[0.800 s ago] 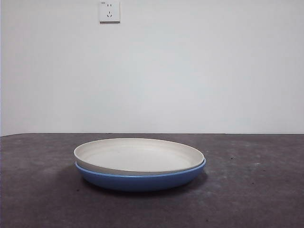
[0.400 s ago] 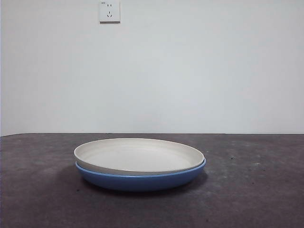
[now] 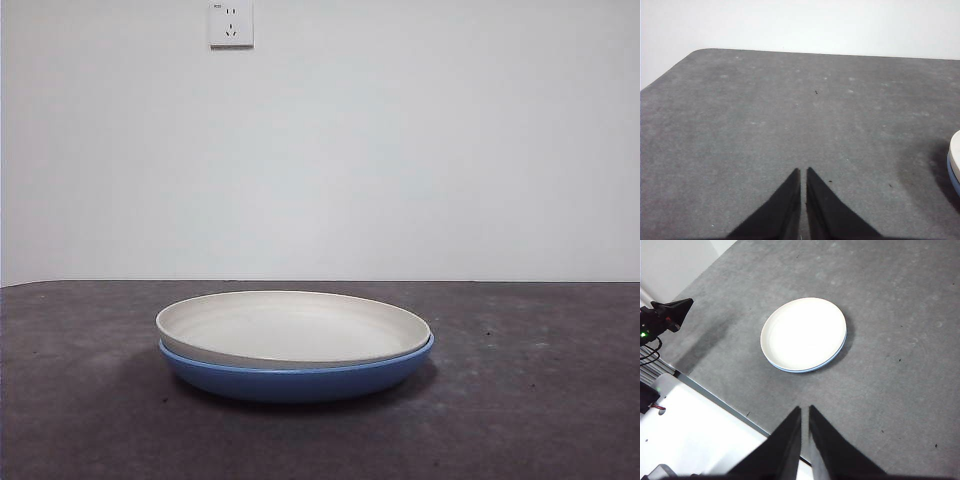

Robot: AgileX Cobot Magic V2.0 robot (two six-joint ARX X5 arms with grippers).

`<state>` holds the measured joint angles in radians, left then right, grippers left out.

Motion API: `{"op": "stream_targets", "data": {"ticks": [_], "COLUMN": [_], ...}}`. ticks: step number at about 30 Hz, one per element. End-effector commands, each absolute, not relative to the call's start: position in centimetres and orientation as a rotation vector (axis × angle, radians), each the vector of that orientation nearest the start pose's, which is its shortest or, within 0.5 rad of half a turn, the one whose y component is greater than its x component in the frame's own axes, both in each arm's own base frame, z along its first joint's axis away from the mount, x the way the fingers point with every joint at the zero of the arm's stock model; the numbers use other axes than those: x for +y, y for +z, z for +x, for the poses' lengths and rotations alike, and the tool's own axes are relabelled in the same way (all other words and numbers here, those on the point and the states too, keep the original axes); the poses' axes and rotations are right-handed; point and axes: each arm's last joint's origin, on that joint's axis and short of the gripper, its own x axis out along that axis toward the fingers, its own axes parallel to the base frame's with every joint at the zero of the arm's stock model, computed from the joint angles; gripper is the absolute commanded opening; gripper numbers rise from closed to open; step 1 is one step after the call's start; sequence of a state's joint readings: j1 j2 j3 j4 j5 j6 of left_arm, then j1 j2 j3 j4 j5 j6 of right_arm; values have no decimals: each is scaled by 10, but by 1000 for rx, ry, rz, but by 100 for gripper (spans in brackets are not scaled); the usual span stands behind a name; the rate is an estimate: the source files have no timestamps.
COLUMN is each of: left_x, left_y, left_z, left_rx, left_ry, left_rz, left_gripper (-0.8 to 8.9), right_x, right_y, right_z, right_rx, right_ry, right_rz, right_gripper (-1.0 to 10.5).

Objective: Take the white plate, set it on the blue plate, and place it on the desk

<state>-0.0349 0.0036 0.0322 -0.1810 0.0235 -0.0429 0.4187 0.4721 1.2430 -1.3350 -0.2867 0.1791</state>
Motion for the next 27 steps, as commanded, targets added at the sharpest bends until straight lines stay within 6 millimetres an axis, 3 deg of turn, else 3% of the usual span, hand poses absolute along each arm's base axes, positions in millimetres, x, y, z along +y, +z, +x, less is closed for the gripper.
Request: {"op": "stream_targets", "data": {"ticks": [1,12,20,24,27], "left_x": [-4,-4,-4,-4,-4], "left_y": [149,149,149,149,149], "left_z": [96,96,96,96,96], "left_rx": [180,180,180,181,181], "left_ry": [-50,-50,-50,-50,-50], "left_rz": [-37,-37,-37,-37,-37], "left_gripper": [20,20,19,20,20], "right_x": [6,6,4,6,9], "right_y": [387,387,387,383,367], "right_z": [-7,-7,-13,3,26], "right_rx": [653,652,561,390,251], "right_ry": [637,634,504,393,335], "right_rz": [118,119,83,-48,-93], "right_gripper": [23,23,23,23,23]}}
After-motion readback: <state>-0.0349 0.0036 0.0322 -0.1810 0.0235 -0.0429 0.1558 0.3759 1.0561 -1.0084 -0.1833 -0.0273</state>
